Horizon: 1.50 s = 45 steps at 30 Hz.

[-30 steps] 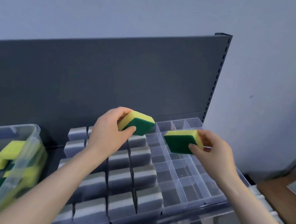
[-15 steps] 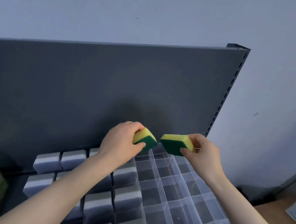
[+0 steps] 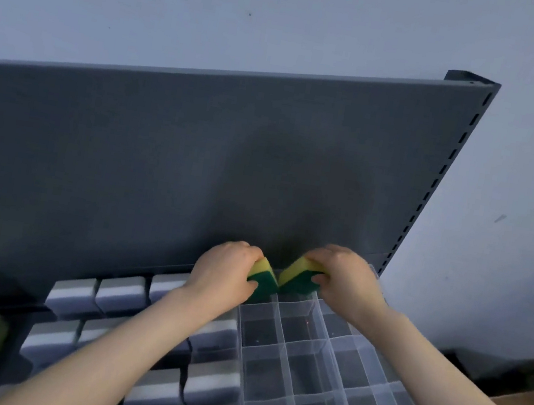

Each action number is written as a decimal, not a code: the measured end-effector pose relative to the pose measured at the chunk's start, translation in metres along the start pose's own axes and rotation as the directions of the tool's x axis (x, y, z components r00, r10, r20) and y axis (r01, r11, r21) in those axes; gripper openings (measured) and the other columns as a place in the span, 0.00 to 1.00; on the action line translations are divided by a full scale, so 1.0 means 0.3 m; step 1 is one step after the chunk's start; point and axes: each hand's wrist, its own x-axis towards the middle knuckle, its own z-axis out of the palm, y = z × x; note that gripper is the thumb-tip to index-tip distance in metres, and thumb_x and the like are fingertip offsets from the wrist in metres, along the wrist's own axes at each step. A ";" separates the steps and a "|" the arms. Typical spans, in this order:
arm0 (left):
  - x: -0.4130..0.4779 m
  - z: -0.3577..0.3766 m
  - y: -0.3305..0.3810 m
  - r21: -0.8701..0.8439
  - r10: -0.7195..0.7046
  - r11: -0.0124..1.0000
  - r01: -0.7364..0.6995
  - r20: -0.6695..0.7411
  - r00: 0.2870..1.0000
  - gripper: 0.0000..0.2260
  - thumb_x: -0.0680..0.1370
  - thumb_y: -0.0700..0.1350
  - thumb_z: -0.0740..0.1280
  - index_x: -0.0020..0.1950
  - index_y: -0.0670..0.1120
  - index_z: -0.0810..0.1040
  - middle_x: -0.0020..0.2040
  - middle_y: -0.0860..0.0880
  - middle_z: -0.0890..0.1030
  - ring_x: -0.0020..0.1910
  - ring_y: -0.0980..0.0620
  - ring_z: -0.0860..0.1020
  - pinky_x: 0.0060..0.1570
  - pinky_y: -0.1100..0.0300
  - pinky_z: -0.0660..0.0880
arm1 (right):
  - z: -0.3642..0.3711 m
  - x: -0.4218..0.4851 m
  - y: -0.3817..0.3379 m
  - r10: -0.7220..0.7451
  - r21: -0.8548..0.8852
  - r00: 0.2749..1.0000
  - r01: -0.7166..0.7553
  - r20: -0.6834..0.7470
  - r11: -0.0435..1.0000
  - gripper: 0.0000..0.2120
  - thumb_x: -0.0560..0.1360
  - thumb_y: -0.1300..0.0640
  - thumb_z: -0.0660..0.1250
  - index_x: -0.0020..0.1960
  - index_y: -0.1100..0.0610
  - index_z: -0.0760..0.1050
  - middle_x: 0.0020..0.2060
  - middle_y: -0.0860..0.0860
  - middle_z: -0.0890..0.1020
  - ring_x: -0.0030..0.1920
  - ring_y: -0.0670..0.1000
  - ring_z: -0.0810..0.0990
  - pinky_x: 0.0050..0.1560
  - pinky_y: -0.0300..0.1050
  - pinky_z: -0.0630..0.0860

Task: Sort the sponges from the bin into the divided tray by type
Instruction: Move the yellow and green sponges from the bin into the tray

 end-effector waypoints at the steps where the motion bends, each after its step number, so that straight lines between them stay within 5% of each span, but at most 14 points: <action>1: 0.007 -0.004 0.003 0.023 -0.003 1.000 0.003 0.005 1.000 0.13 0.75 0.47 0.69 0.59 0.50 0.78 0.51 0.52 0.78 0.48 0.52 0.76 0.42 0.61 0.72 | -0.006 0.023 0.001 -0.049 -0.053 0.998 0.051 0.043 0.997 0.15 0.74 0.62 0.64 0.59 0.49 0.76 0.53 0.49 0.79 0.55 0.53 0.76 0.53 0.46 0.76; 6: 0.033 -0.016 0.018 0.108 -0.042 0.994 0.031 0.106 0.993 0.11 0.74 0.43 0.69 0.56 0.48 0.80 0.49 0.50 0.79 0.48 0.49 0.77 0.41 0.58 0.72 | -0.023 0.095 -0.009 -0.109 -0.164 0.968 0.148 0.224 0.975 0.17 0.74 0.62 0.64 0.61 0.49 0.75 0.55 0.50 0.79 0.55 0.54 0.77 0.52 0.48 0.77; 10: 0.063 -0.020 0.040 0.144 -0.064 0.989 0.031 0.228 0.972 0.15 0.72 0.43 0.72 0.59 0.48 0.80 0.54 0.47 0.80 0.52 0.46 0.78 0.48 0.54 0.76 | -0.030 0.111 -0.011 -0.115 -0.175 0.962 0.161 0.247 0.971 0.18 0.74 0.63 0.63 0.60 0.50 0.76 0.54 0.50 0.80 0.53 0.55 0.78 0.50 0.49 0.78; 17: 0.092 0.031 0.066 0.281 -0.134 0.959 0.036 0.335 0.933 0.14 0.72 0.48 0.73 0.57 0.47 0.80 0.51 0.46 0.80 0.51 0.44 0.78 0.44 0.55 0.75 | 0.040 0.104 -0.003 -0.112 -0.152 0.934 0.172 0.340 0.973 0.16 0.73 0.63 0.63 0.59 0.51 0.77 0.54 0.53 0.80 0.54 0.57 0.78 0.50 0.48 0.77; 26: 0.063 0.071 0.086 0.300 -0.139 0.952 0.062 0.243 0.960 0.09 0.73 0.43 0.69 0.52 0.47 0.80 0.47 0.47 0.81 0.48 0.44 0.79 0.38 0.55 0.73 | 0.109 0.048 0.016 -0.167 -0.142 0.937 0.218 0.307 0.966 0.15 0.75 0.66 0.59 0.58 0.54 0.74 0.55 0.54 0.78 0.56 0.57 0.75 0.48 0.47 0.73; 32: 0.047 0.040 0.083 0.251 -0.145 0.964 0.087 0.220 0.965 0.20 0.70 0.53 0.73 0.60 0.50 0.77 0.54 0.49 0.80 0.53 0.45 0.78 0.47 0.52 0.78 | 0.072 0.047 0.044 -0.216 -0.014 0.944 0.226 0.251 0.974 0.19 0.76 0.56 0.63 0.66 0.51 0.70 0.59 0.52 0.76 0.60 0.55 0.72 0.57 0.49 0.73; 37: -0.018 -0.028 0.071 0.201 -0.187 0.964 0.176 0.035 0.982 0.27 0.73 0.57 0.69 0.71 0.54 0.69 0.64 0.52 0.76 0.62 0.49 0.74 0.56 0.55 0.74 | -0.005 0.051 0.041 -0.248 0.061 0.964 0.243 0.096 0.968 0.23 0.77 0.55 0.63 0.71 0.52 0.66 0.64 0.50 0.75 0.65 0.53 0.71 0.63 0.46 0.70; 45: -0.294 -0.104 0.033 0.069 -0.431 0.886 0.458 -0.237 0.870 0.19 0.76 0.56 0.65 0.67 0.59 0.73 0.58 0.58 0.78 0.58 0.56 0.76 0.50 0.59 0.74 | -0.007 0.000 -0.147 -0.414 0.254 0.910 0.398 0.009 0.881 0.21 0.76 0.56 0.64 0.68 0.50 0.70 0.62 0.46 0.77 0.63 0.48 0.73 0.64 0.40 0.68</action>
